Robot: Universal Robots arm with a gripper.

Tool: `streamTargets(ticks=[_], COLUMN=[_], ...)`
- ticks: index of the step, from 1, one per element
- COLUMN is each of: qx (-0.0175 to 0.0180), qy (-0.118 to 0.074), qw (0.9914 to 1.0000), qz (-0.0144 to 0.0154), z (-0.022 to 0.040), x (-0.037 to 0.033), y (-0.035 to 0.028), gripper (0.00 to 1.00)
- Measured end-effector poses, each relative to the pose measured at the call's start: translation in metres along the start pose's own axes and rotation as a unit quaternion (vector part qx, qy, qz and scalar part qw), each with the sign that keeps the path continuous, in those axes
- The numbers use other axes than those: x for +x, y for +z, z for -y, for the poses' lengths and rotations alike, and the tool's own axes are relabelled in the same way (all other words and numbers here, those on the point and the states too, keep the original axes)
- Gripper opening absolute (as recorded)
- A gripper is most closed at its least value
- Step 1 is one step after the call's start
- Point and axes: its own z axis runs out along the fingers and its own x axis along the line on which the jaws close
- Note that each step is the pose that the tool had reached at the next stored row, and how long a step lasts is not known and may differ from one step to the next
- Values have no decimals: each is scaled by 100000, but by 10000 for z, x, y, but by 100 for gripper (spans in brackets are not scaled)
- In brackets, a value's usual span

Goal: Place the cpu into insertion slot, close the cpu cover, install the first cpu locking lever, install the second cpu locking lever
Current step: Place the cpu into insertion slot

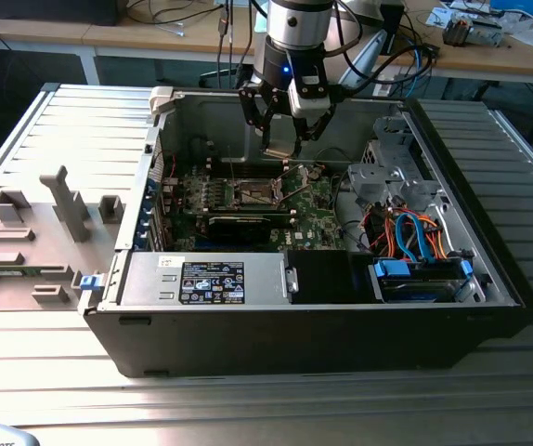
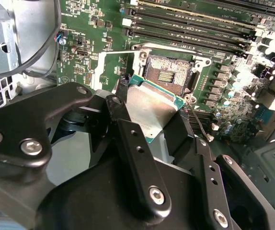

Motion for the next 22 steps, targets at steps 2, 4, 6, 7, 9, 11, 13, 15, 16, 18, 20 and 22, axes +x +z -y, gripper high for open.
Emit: streamTargets(ticks=[2,4,6,7,9,11,13,15,16,18,20,22], qx=[24,54,72,79,101,116,140,159,167,190,213,235], qy=[63,130,173,205,258,299,352,398,422,473,532,576], qw=[100000,100000,100000,100000,100000,99999,99999,99999,99999,99999,99998,99998], qz=[7,19,23,29,38,44,52,57,59,68,79,87], z=[0,0,0,0,0,0,0,0,0,0,0,0], x=[0,0,0,0,0,0,0,0,0,0,0,0], y=[0,0,0,0,0,0,0,0,0,0,0,0], gripper=[54,54,54,54,54,54,54,54,54,54,54,54])
